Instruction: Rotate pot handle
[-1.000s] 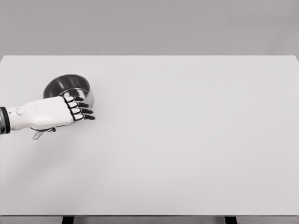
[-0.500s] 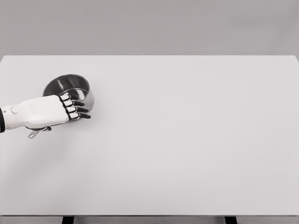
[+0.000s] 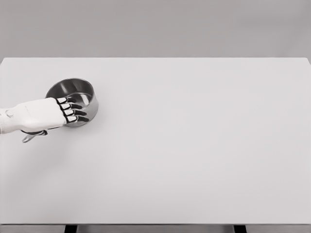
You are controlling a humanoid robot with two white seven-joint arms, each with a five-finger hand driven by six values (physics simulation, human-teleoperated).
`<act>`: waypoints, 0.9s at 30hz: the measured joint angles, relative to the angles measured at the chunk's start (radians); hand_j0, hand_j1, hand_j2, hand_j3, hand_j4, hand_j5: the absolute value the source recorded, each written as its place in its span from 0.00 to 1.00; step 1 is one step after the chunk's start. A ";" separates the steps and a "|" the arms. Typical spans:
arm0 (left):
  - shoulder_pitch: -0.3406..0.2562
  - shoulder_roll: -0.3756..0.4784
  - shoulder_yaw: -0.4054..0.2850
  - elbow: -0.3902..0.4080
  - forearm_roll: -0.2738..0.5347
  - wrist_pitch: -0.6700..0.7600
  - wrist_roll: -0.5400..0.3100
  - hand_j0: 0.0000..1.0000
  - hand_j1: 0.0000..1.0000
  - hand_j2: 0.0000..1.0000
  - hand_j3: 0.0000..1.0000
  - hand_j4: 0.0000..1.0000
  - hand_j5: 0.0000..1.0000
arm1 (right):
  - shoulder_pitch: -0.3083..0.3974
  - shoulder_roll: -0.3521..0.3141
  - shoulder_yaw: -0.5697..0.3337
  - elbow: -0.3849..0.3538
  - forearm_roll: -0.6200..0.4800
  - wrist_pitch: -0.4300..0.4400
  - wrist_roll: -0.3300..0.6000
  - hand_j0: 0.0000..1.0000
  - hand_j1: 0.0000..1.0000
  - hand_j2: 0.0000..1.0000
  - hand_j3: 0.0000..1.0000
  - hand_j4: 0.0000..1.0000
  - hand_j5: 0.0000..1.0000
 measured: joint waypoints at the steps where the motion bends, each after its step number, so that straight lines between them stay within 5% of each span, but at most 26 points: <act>1: 0.000 0.000 0.001 0.001 0.000 0.000 0.000 1.00 1.00 1.00 1.00 1.00 1.00 | 0.000 0.000 0.000 0.000 0.000 0.000 0.000 1.00 1.00 1.00 1.00 1.00 1.00; 12: 0.003 0.018 0.016 0.012 0.025 0.000 0.002 1.00 1.00 1.00 1.00 1.00 1.00 | 0.000 0.000 0.000 0.000 0.000 0.000 0.000 1.00 1.00 1.00 1.00 1.00 1.00; 27: 0.034 0.060 0.020 0.013 0.270 0.000 0.008 1.00 1.00 1.00 1.00 1.00 1.00 | 0.000 0.000 0.000 0.000 0.000 0.000 0.000 1.00 1.00 1.00 1.00 1.00 1.00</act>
